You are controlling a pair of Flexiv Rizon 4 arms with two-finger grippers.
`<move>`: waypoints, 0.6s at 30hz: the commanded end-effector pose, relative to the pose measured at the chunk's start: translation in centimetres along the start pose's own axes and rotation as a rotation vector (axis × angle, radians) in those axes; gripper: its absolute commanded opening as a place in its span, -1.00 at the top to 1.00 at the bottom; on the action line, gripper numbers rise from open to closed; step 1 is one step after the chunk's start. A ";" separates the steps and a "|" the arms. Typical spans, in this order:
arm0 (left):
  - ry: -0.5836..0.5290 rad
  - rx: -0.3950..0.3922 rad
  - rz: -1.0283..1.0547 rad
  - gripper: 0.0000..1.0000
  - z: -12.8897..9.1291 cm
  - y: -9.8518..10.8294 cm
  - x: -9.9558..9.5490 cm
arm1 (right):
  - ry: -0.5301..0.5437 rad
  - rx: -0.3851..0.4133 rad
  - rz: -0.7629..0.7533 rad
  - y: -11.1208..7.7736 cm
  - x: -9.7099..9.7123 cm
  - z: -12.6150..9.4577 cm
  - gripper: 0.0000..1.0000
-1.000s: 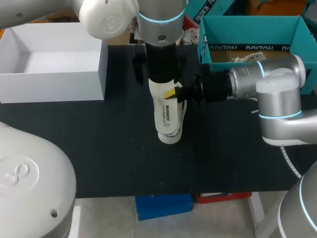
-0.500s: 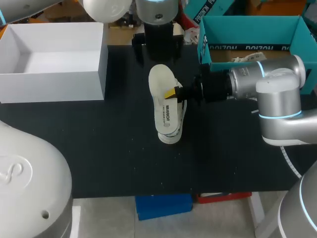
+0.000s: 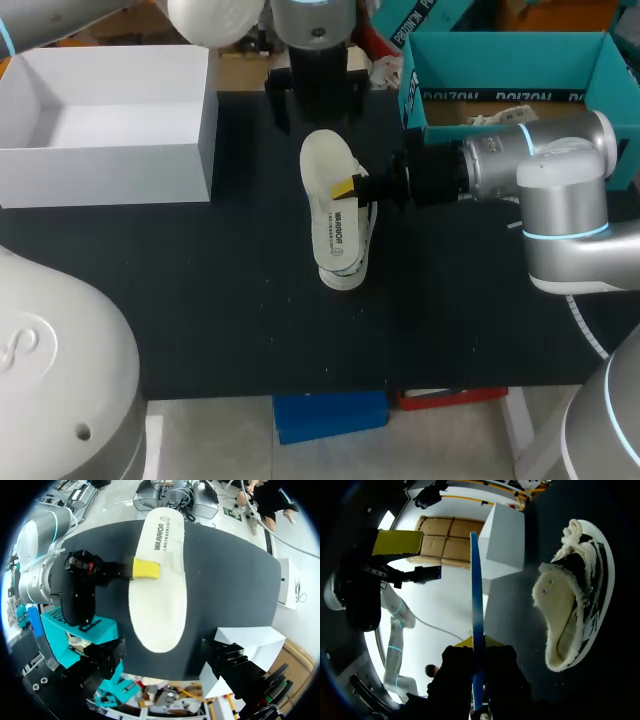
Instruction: Take the shoe out of the shoebox, open the shoe tongue, remove and reinsert the insole, then place the shoe into the shoebox
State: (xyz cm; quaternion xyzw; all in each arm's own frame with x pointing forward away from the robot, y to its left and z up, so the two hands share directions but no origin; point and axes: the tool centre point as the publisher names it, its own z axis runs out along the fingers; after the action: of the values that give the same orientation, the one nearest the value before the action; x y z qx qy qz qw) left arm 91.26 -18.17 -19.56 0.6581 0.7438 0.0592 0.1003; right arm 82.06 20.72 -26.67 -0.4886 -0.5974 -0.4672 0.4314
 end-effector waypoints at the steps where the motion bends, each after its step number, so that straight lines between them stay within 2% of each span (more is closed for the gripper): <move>1: 0.000 -0.021 0.006 -1.00 -1.0 -2.3 0.4 | -0.003 0.000 0.001 0.0 0.0 0.1 1.00; 9: 0.010 -0.019 0.035 -1.00 -2.4 -6.9 0.4 | -0.003 0.000 0.001 0.0 0.0 0.1 1.00; 18: -0.006 -0.003 0.031 -1.00 -2.0 -11.0 0.8 | -0.003 0.000 0.001 0.0 0.0 0.1 1.00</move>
State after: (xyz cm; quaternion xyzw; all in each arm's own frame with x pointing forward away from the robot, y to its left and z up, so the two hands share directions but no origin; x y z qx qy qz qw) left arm 80.91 -19.13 -19.38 0.6704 0.7343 0.0592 0.0883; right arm 82.06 20.72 -26.67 -0.4886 -0.5974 -0.4672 0.4314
